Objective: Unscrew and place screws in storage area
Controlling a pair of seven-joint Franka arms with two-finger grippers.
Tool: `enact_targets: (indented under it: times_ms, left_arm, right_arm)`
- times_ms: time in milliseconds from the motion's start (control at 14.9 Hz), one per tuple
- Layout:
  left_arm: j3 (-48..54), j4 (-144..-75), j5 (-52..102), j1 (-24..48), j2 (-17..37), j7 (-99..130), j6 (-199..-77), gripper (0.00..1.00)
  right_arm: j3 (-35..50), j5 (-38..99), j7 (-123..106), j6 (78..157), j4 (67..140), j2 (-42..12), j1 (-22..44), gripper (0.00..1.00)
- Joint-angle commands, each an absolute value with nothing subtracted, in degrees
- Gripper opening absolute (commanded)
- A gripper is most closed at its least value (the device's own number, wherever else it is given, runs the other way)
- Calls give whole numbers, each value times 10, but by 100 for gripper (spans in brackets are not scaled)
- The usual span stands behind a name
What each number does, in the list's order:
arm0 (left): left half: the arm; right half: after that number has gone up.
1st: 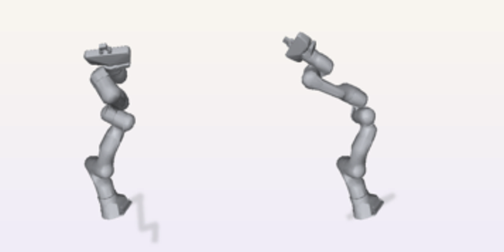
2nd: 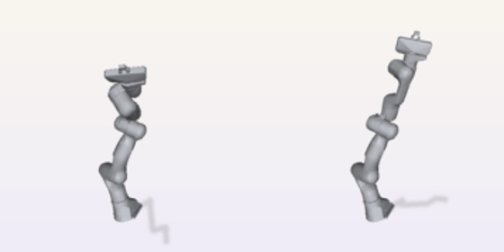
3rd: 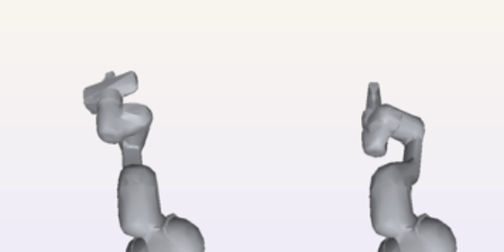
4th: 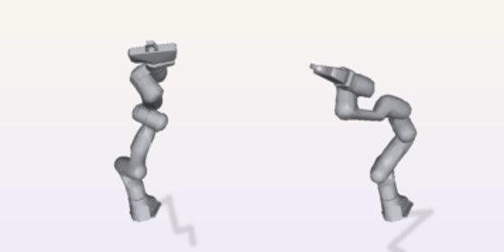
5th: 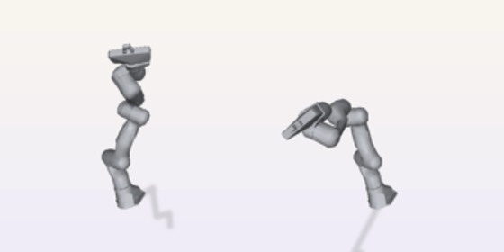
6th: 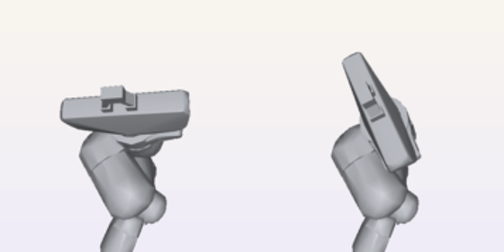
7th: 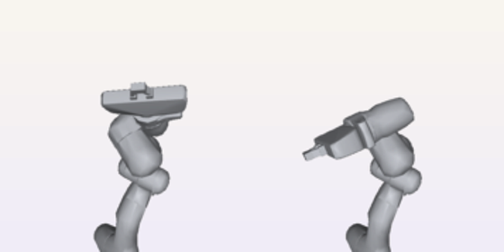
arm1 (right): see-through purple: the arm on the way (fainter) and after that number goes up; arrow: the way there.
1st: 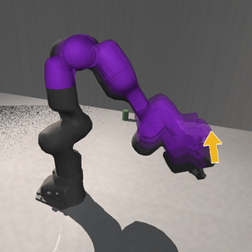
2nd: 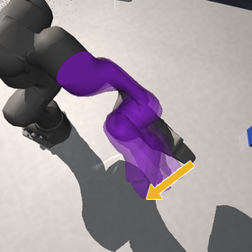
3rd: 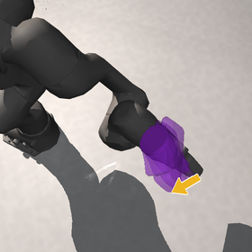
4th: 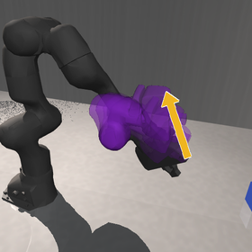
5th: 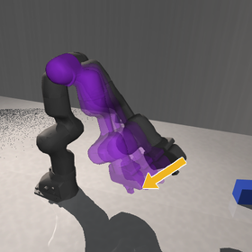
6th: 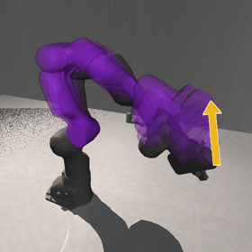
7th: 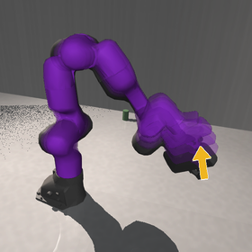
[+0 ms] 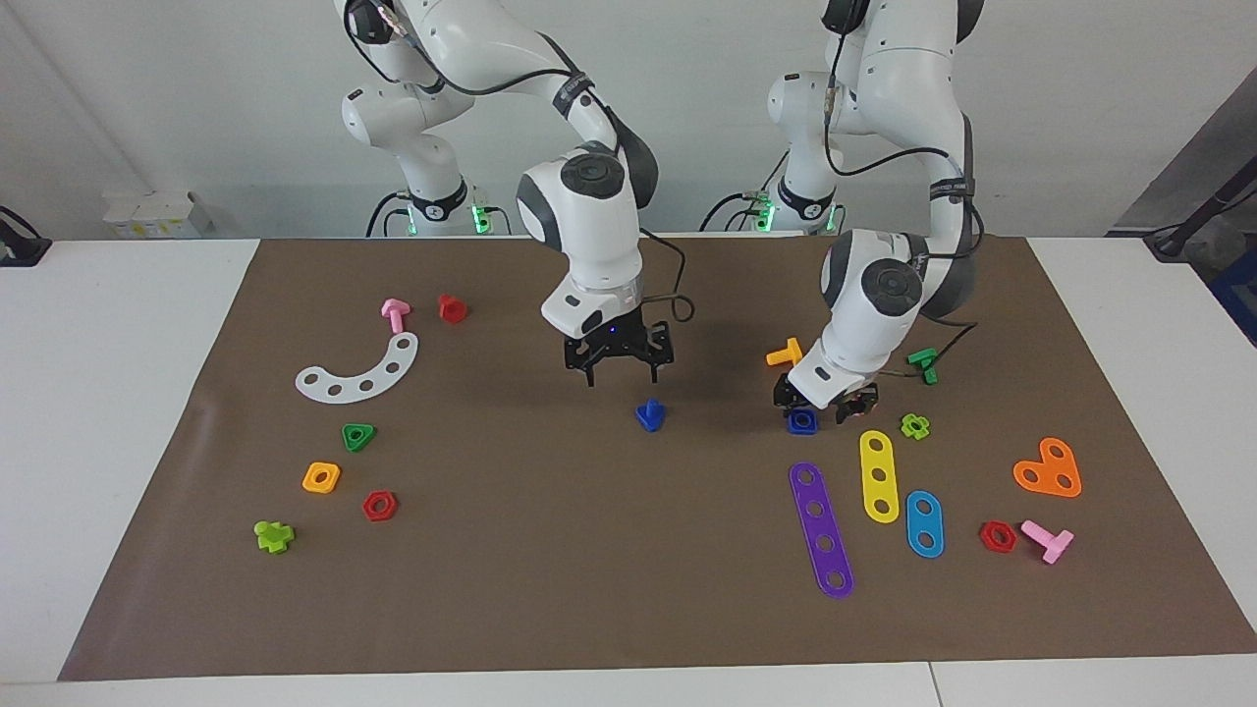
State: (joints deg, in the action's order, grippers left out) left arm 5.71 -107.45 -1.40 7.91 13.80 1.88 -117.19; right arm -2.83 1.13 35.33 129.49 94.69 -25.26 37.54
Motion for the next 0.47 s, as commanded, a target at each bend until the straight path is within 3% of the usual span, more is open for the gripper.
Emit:
enact_targets:
  times_ms: [0, 404]
  left_arm:
    - [60, -1004, -16, 38, 110, -27, -1050, 90]
    - [58, -1005, -16, -39, 28, -55, -1007, 90]
  right_arm:
    - [-32, 14, 366, 1313, 895, -322, 384, 99]
    - [-32, 14, 359, 1302, 905, -327, 400, 63]
